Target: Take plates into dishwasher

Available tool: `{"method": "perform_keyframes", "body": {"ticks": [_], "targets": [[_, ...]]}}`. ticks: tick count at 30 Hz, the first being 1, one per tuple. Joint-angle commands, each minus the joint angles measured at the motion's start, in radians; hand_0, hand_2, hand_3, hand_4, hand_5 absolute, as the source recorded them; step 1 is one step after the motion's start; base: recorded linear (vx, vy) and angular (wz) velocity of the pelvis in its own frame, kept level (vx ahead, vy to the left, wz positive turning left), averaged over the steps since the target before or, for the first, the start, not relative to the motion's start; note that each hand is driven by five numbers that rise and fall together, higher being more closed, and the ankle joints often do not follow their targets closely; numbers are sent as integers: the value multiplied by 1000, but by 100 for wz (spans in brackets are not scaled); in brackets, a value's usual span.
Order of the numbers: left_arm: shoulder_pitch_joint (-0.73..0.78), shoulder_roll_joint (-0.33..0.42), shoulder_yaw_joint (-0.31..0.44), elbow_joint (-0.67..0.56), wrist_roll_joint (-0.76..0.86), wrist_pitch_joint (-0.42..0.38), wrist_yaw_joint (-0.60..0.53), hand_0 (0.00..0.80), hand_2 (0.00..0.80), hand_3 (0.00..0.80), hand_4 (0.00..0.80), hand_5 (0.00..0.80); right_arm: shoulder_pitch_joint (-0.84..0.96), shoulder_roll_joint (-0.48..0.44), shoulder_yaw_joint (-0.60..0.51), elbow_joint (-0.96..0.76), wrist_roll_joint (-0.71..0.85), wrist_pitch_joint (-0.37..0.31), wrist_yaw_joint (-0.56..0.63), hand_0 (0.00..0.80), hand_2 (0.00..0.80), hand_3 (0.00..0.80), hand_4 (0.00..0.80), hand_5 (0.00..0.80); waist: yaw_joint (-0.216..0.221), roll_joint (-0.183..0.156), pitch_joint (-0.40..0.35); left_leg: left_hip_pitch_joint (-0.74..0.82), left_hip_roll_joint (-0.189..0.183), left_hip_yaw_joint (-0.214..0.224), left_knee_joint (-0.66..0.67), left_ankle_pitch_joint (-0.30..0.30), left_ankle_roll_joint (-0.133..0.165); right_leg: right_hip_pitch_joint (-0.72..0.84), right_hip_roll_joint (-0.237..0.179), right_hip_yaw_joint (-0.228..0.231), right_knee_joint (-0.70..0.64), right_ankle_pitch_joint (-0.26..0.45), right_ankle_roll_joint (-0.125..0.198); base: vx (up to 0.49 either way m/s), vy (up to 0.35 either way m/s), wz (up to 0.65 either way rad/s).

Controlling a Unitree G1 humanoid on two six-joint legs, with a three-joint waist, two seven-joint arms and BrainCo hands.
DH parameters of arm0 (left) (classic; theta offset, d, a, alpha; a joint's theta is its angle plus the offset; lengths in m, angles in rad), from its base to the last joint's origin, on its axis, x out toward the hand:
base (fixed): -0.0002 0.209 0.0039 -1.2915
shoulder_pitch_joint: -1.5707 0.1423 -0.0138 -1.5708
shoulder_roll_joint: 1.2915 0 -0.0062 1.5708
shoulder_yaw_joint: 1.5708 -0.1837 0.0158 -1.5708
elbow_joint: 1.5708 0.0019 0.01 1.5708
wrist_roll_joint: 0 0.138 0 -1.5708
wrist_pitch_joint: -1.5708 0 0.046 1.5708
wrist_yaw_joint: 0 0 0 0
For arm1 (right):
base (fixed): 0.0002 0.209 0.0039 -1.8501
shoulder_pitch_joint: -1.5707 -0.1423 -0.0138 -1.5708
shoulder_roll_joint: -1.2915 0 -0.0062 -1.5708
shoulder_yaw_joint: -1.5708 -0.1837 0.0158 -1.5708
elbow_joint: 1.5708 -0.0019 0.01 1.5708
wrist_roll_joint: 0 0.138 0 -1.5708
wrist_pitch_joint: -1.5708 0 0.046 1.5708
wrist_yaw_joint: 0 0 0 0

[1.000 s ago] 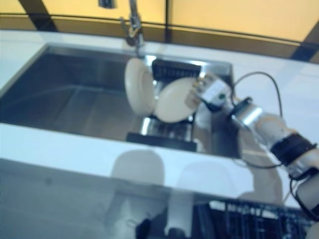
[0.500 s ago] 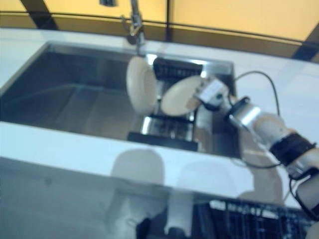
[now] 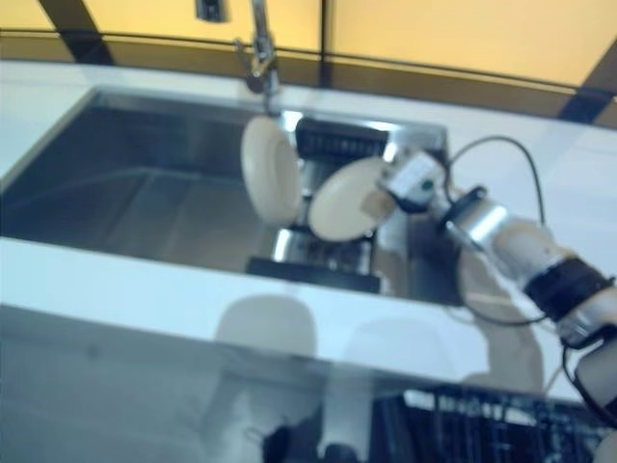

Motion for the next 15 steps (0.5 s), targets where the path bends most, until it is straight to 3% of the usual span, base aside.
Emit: {"method": "perform_keyframes", "body": {"ticks": [1, 15], "targets": [[41, -5, -14, 17, 8, -6, -7, 0, 0, 0, 0, 0, -100, -46, 43, -19, 42, 65, -32, 800, 800, 800, 800, 800, -3, -59, -56, 31, -12, 80, -5, -77, 11, -20, -56, 11, -2, 27, 80, 0, 0, 0], [64, 0, -5, 19, 57, 19, 1, 0, 0, 0, 0, 0, -123, -94, 59, 86, 121, 16, -108, 800, 800, 800, 800, 800, -12, -100, -159, 107, -8, 85, -5, -102, 12, 52, -46, 22, -2, 13, 82, 23, -6, -1]]}}
